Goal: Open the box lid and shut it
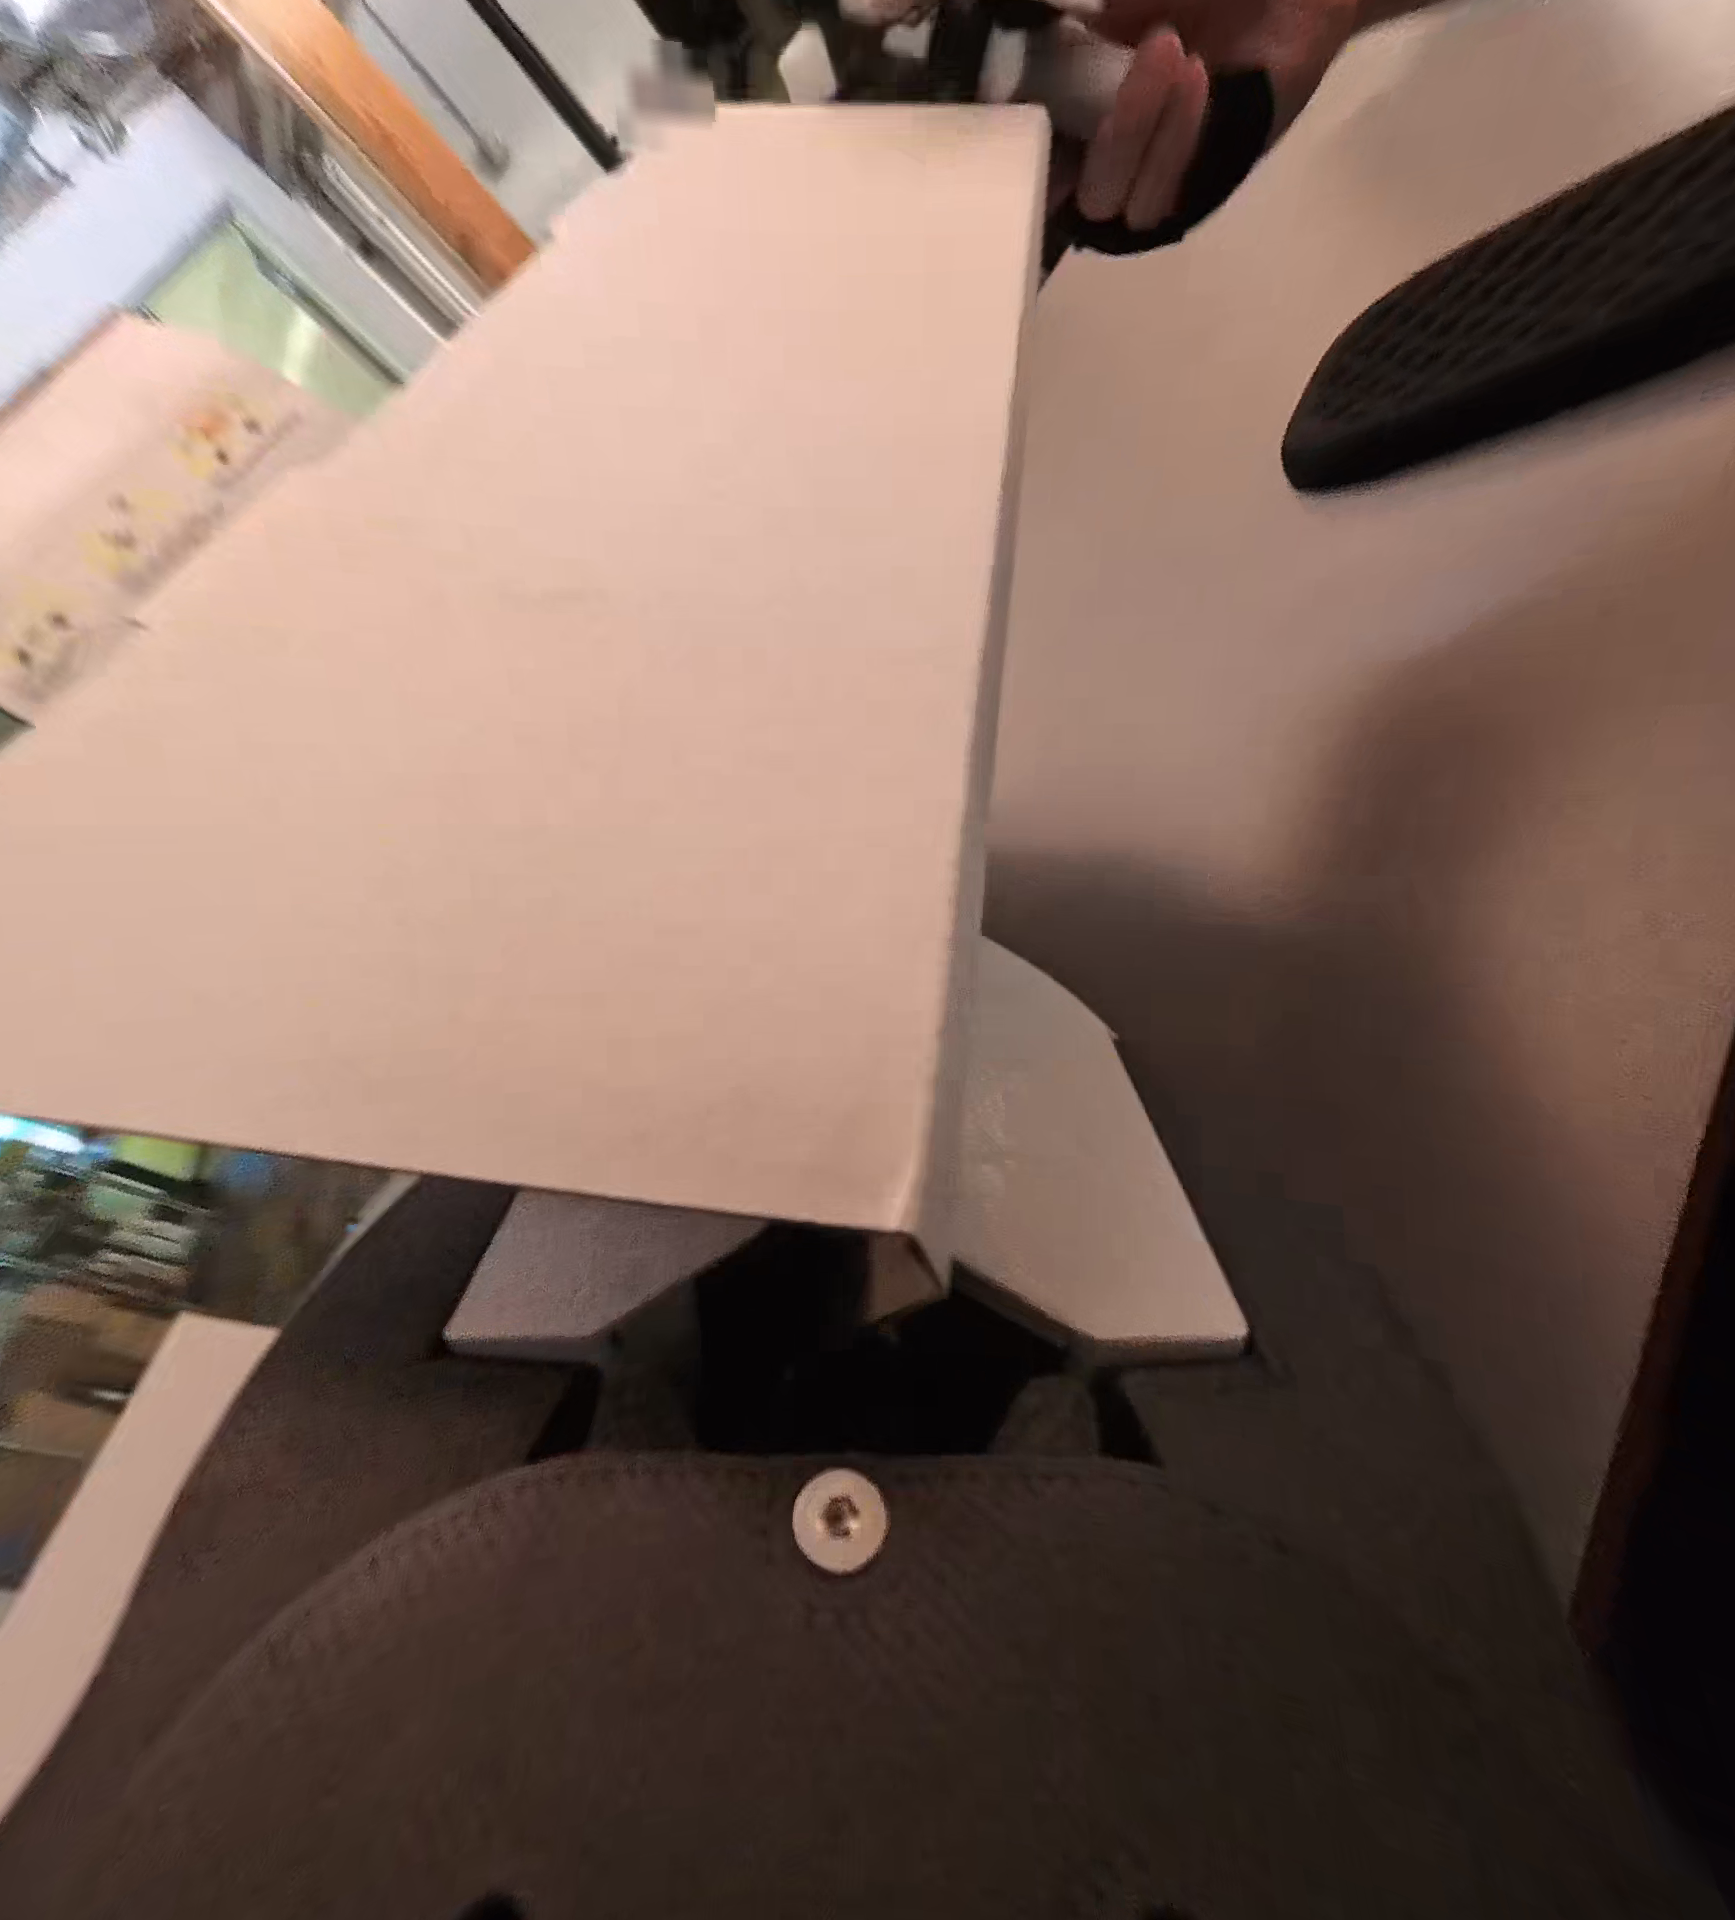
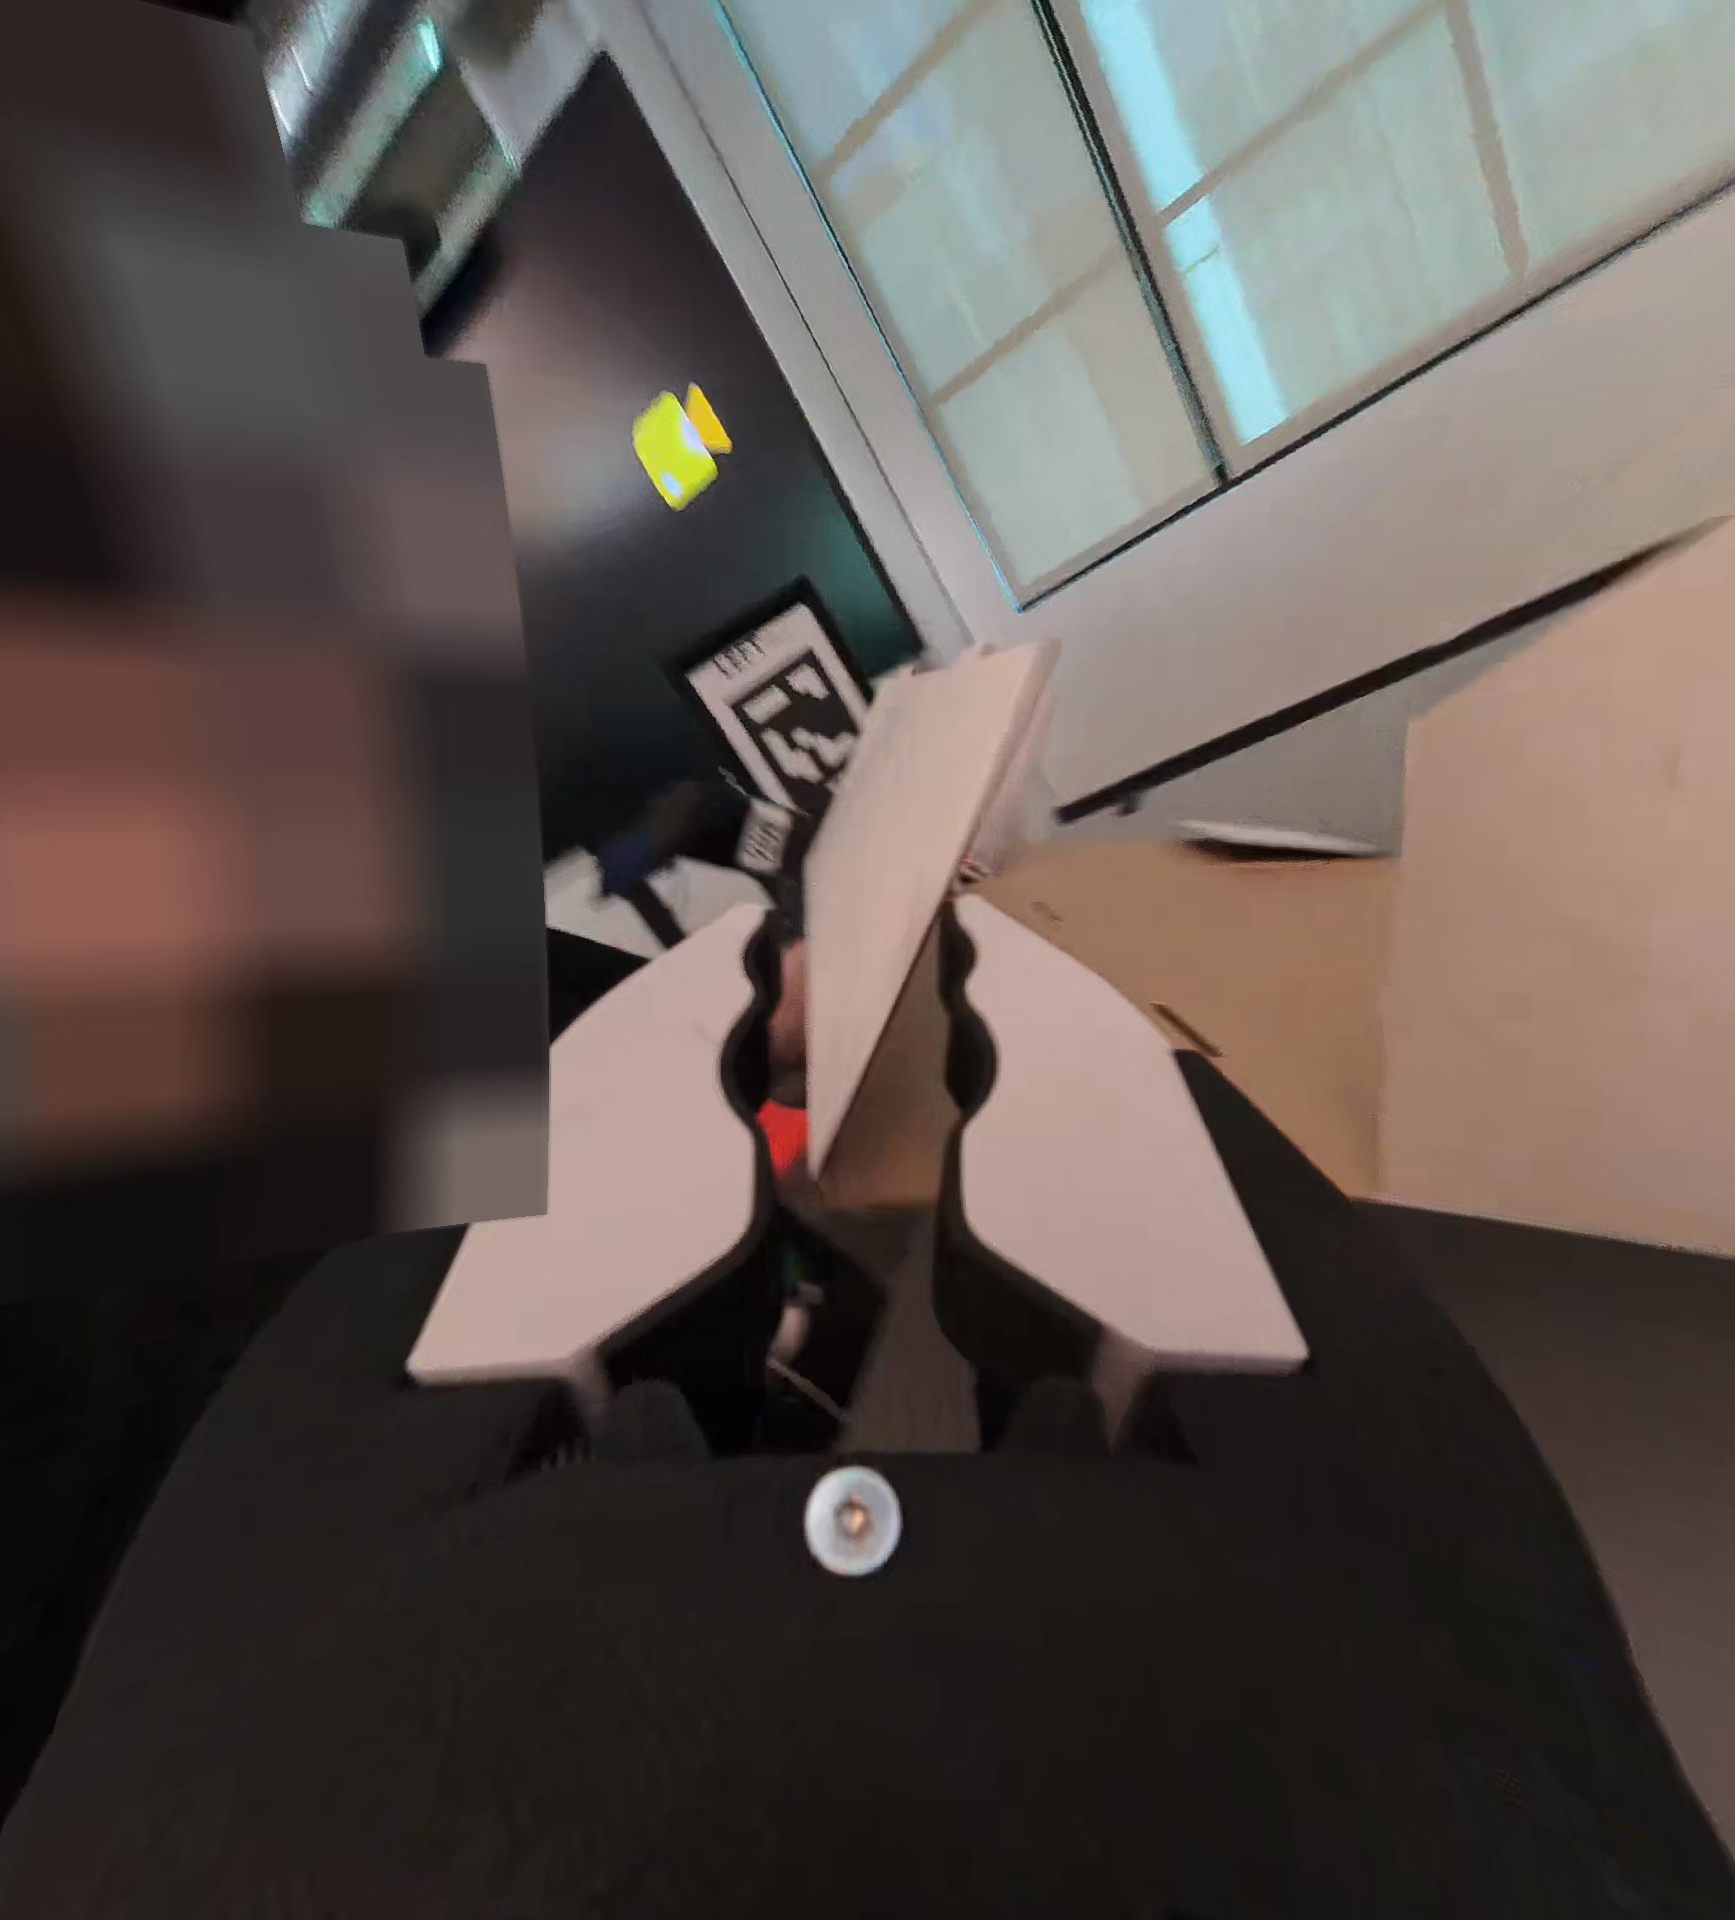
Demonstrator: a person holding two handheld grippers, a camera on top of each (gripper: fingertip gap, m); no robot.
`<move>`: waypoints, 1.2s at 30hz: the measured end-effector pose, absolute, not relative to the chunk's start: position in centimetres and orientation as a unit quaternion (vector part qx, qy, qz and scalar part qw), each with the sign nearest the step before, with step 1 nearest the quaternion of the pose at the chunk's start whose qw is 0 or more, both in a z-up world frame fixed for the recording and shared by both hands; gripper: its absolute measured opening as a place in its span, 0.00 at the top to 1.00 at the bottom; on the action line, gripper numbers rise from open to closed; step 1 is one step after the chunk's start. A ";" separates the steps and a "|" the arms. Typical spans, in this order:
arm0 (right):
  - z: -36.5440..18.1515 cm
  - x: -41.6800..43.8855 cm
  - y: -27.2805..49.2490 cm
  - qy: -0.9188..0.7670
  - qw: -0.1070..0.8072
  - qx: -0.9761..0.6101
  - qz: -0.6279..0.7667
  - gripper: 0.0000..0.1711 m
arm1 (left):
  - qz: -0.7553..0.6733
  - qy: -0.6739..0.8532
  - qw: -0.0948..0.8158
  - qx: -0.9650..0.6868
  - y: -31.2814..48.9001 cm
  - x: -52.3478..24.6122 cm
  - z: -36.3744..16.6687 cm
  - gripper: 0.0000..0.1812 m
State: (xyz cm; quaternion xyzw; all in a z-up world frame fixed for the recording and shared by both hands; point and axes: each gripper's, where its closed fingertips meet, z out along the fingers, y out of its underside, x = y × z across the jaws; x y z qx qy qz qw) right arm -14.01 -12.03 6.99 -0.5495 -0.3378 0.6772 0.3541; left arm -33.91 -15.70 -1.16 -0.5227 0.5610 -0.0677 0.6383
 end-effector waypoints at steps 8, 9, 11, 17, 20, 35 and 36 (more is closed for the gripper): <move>8.4 -14.3 -9.5 -0.435 0.609 -0.447 0.490 0.62 | -0.175 0.536 0.582 -0.585 -13.5 -36.2 2.4 0.94; 8.8 -14.3 -9.5 -0.439 0.607 -0.438 0.497 0.63 | -0.182 0.534 0.579 -0.589 -13.3 -36.4 2.8 0.94; 9.3 -13.8 -9.4 -0.443 0.588 -0.431 0.520 0.67 | -0.189 0.530 0.577 -0.593 -12.8 -36.7 3.6 0.95; 6.7 -16.3 -8.6 -0.529 0.551 -0.487 0.423 0.68 | -0.213 0.532 0.558 -0.600 -11.8 -37.7 5.5 0.95; 6.5 -18.7 -8.2 -0.556 0.533 -0.491 0.407 0.68 | -0.231 0.532 0.548 -0.603 -11.2 -37.9 6.2 0.95; 6.9 -23.4 -6.5 -0.555 0.475 -0.507 0.456 0.86 | -0.317 0.476 0.519 -0.636 -9.0 -39.7 6.7 0.80; 6.8 -23.5 -6.5 -0.557 0.471 -0.508 0.457 0.87 | -0.303 0.483 0.519 -0.636 -9.0 -39.9 6.3 0.79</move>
